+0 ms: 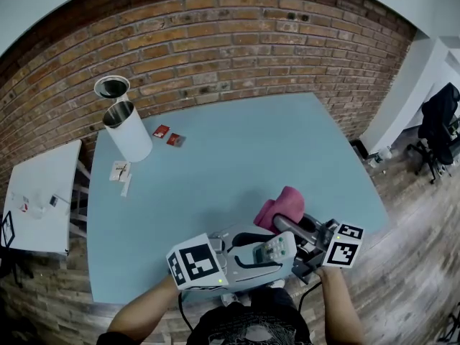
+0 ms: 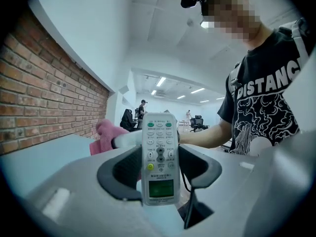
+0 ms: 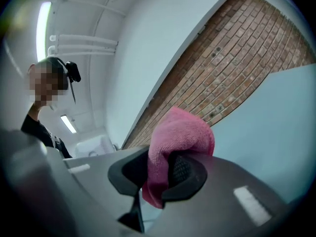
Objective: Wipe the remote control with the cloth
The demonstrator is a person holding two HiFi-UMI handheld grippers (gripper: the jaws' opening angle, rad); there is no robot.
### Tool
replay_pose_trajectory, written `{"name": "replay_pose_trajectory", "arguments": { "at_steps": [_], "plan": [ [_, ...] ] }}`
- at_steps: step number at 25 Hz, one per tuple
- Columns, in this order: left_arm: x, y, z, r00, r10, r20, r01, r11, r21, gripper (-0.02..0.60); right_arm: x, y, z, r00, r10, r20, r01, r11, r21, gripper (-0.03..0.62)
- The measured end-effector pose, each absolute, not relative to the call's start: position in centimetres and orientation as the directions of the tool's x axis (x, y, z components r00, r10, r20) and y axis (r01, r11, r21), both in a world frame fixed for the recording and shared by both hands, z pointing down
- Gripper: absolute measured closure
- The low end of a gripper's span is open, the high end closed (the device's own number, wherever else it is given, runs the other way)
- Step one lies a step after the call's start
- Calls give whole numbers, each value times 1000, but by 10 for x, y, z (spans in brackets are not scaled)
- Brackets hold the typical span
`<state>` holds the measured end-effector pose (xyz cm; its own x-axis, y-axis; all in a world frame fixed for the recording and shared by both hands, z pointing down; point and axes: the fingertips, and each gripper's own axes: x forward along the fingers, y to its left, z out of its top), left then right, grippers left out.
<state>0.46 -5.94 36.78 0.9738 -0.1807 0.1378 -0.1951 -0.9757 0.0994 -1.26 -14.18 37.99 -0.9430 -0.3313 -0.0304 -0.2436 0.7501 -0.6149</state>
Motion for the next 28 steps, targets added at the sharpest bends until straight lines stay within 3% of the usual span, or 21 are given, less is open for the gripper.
{"name": "replay_pose_trajectory", "arguments": {
  "at_steps": [28],
  "plan": [
    [1,-68,359,959,-243,143,-247,-969,13,347,-43,-113,428,-975,-216,-59,-91,624,-776,534]
  ]
}}
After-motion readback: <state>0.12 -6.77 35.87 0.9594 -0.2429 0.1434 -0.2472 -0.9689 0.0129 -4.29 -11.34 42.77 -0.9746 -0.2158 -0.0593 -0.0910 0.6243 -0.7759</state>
